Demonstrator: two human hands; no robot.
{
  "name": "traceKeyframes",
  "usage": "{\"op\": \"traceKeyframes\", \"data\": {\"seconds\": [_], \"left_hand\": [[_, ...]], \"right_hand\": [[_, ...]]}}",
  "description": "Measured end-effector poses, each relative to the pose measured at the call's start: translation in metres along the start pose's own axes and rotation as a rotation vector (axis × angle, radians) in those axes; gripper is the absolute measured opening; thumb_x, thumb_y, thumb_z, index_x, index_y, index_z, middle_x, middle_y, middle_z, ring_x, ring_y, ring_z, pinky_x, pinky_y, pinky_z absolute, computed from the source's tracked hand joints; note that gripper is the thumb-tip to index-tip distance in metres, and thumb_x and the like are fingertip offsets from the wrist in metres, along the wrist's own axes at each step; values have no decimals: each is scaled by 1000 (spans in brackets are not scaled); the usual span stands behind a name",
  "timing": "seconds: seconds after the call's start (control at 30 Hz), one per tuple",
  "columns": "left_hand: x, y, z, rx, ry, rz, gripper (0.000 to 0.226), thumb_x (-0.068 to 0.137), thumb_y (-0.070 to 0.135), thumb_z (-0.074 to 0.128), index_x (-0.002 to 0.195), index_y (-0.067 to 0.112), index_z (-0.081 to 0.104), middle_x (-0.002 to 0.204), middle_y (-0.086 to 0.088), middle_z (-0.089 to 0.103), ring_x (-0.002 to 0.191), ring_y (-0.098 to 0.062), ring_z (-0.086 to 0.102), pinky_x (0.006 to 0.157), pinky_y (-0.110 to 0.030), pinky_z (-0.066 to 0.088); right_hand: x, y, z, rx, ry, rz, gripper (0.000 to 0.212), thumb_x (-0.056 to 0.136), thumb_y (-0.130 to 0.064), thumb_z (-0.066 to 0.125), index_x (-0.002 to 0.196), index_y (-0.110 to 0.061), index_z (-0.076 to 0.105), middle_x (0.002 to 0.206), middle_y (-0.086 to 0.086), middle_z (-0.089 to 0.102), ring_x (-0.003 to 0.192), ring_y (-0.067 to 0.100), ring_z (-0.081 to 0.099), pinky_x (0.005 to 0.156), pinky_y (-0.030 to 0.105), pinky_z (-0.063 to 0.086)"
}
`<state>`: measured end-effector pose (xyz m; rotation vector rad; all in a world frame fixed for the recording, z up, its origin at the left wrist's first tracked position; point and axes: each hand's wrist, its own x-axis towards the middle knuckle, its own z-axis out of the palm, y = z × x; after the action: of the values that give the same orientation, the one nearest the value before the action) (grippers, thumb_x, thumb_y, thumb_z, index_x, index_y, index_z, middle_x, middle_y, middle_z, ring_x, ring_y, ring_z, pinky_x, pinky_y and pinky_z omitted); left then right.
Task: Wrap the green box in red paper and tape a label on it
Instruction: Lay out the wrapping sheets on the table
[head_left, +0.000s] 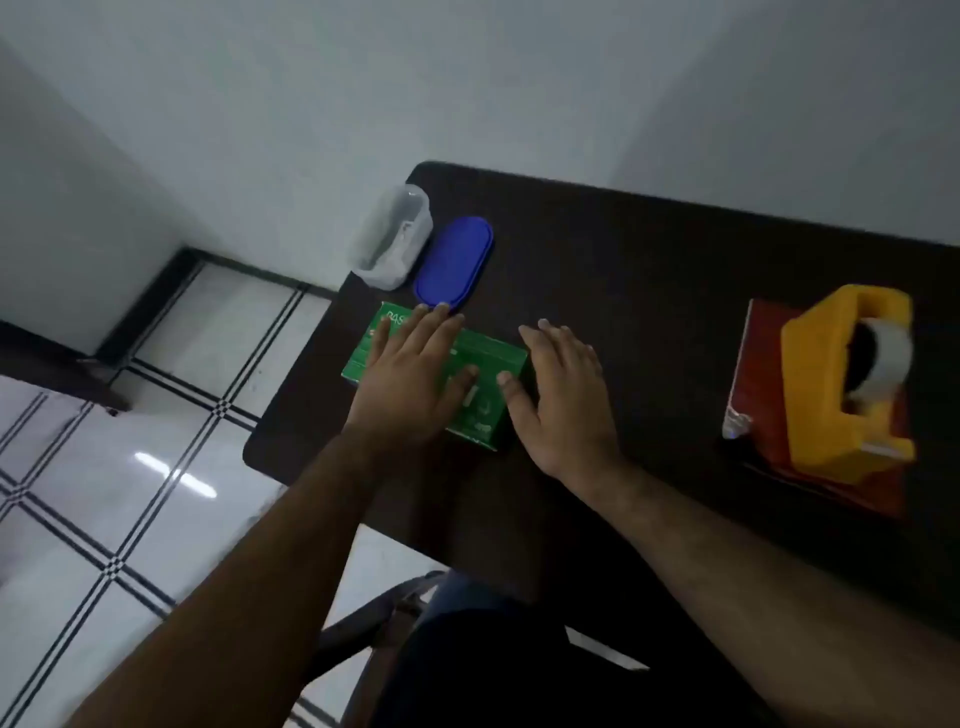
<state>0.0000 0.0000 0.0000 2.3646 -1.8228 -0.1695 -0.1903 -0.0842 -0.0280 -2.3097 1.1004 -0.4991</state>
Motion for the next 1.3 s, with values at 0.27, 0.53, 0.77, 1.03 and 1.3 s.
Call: {"op": "traceKeyframes", "data": {"seconds": [0.27, 0.53, 0.77, 1.03, 1.3], "left_hand": [[15, -37, 23, 0, -33, 62, 65, 106, 58, 35, 161, 23, 38, 170, 0, 34, 160, -20, 25, 129, -56, 15], [11, -44, 41, -31, 94, 34, 69, 104, 62, 32, 163, 26, 38, 171, 0, 33, 160, -20, 24, 129, -53, 19], [18, -43, 53, -94, 272, 40, 65, 96, 59, 43, 152, 27, 56, 160, -5, 51, 150, -22, 45, 122, -53, 36], [5, -46, 55, 5, 305, 163, 70, 94, 58, 31, 145, 22, 61, 148, -12, 60, 131, -35, 59, 104, -46, 49], [-25, -63, 49, 44, 263, 173, 61, 98, 59, 31, 134, 23, 65, 133, -14, 68, 119, -35, 65, 99, -46, 51]], "right_hand": [[15, -15, 38, -56, -121, 22, 61, 101, -50, 50, 154, -19, 47, 164, 11, 39, 152, 32, 35, 122, 55, 32], [29, -30, 42, -149, -148, 71, 60, 108, -45, 41, 164, -35, 23, 174, 8, 14, 160, 33, 13, 128, 52, 20], [38, -21, 48, -188, -117, 41, 57, 110, -47, 34, 165, -39, 21, 174, 7, 12, 154, 37, 24, 119, 53, 36], [24, -40, 57, -245, 62, 105, 49, 109, -42, 47, 156, -30, 48, 157, 4, 50, 141, 26, 50, 111, 35, 44], [-18, -81, 98, -187, 209, 274, 45, 109, -24, 43, 152, -14, 51, 163, 20, 39, 154, 37, 30, 116, 38, 36]]}}
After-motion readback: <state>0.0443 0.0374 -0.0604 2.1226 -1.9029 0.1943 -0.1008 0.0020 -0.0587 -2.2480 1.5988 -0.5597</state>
